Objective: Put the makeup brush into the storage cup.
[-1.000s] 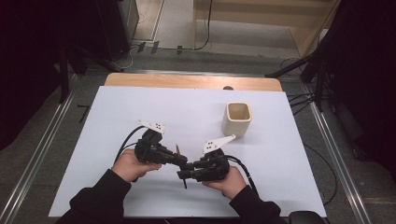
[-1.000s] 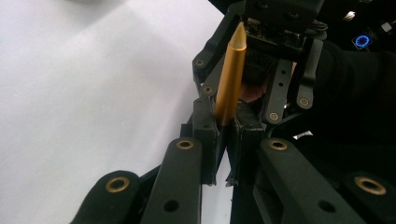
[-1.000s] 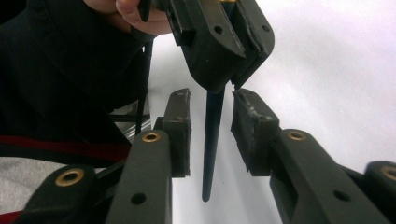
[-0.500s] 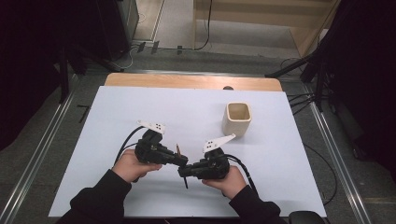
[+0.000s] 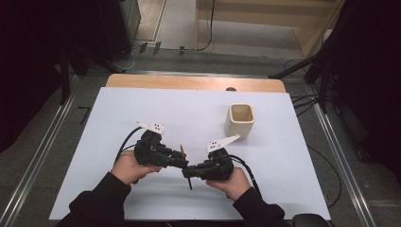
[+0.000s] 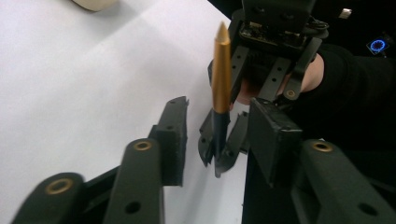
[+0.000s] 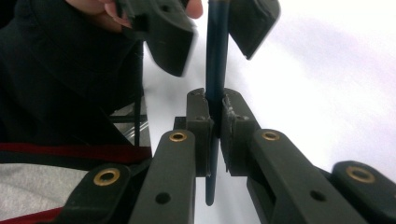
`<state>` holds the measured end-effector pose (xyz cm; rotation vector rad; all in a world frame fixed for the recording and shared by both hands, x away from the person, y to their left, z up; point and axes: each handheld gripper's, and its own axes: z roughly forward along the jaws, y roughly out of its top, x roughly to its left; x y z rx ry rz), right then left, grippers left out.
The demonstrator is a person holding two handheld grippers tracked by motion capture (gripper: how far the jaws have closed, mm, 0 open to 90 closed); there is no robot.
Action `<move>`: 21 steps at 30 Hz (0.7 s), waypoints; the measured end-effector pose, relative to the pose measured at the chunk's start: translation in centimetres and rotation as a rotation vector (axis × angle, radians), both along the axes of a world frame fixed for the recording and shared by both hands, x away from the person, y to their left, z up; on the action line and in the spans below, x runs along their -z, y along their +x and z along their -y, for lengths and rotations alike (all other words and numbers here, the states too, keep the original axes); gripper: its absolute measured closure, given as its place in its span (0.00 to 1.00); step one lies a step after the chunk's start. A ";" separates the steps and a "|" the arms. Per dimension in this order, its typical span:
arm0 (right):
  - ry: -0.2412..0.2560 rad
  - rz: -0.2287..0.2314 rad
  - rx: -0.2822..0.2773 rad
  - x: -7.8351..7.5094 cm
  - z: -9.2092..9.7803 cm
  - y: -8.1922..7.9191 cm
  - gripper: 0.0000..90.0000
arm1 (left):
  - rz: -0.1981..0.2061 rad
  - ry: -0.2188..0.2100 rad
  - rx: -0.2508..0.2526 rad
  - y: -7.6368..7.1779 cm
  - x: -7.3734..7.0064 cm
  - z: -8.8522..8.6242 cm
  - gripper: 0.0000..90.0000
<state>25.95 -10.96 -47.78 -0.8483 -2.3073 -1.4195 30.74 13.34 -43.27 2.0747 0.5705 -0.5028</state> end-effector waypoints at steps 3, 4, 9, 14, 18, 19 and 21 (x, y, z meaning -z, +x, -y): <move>-0.006 -0.012 0.007 0.1 0.1 0.1 0.94 | 0.002 -0.006 -0.009 0.1 0.0 -0.2 0.55; -0.008 -0.012 0.008 0.1 0.2 0.2 0.94 | 0.007 -0.006 -0.012 0.1 0.0 -0.3 0.53; -0.015 -0.016 0.019 0.1 0.4 0.3 0.94 | 0.023 0.000 -0.030 0.3 0.2 -0.8 0.43; -0.018 -0.019 0.036 0.1 0.7 0.4 0.94 | 0.032 0.007 -0.047 0.4 0.4 -1.3 0.39; -0.024 -0.017 0.049 0.1 0.9 0.5 0.94 | 0.051 0.033 -0.053 0.3 0.6 -1.4 0.37; -0.025 -0.018 0.055 0.1 0.9 0.5 0.94 | 0.054 0.037 -0.052 0.3 0.6 -1.5 0.37; -0.024 -0.015 0.058 0.1 1.0 0.6 0.94 | 0.066 0.051 -0.052 0.3 0.7 -1.6 0.37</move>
